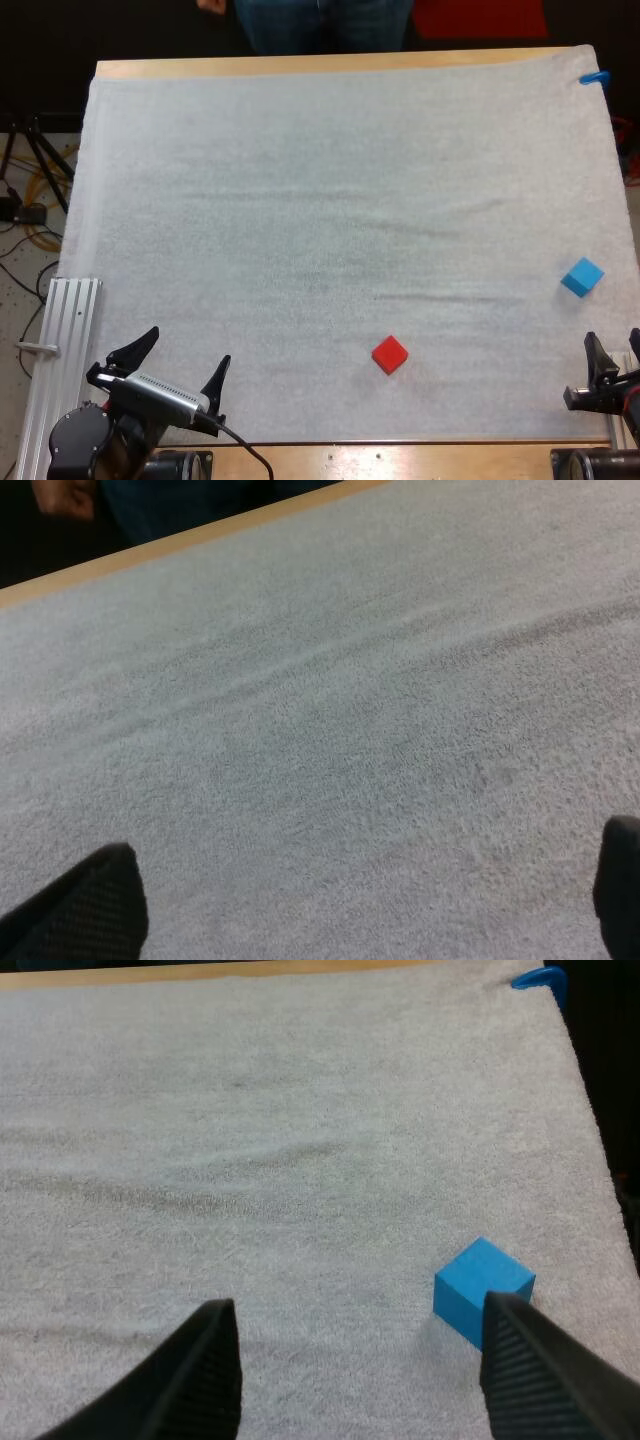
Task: Stack red cube on blue cube
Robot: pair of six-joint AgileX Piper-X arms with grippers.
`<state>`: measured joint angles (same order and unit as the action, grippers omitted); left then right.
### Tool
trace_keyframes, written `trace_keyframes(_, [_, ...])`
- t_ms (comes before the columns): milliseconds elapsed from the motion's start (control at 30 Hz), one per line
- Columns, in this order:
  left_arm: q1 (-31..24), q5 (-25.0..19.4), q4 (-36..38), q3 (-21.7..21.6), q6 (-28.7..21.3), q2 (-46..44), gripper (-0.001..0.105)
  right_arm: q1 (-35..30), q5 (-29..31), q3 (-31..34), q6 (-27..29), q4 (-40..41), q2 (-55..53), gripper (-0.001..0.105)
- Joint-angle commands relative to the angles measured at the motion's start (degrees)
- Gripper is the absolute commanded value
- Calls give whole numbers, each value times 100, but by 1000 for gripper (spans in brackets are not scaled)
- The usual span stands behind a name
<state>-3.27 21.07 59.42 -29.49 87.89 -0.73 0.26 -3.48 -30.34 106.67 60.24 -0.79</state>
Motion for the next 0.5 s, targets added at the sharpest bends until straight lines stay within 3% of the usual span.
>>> trace_keyframes(0, [25, -21, -104, -6, 54, -798, 87, 6, -18, -18, -23, -49, -205, 53])
trace_keyframes(267, [25, -21, -104, -6, 87, -787, 87, 6, -18, -18, -23, -49, -205, 53])
trace_keyframes(467, [192, 177, -104, -22, 384, -610, 87, 6, -72, -68, -23, -37, -191, 53])
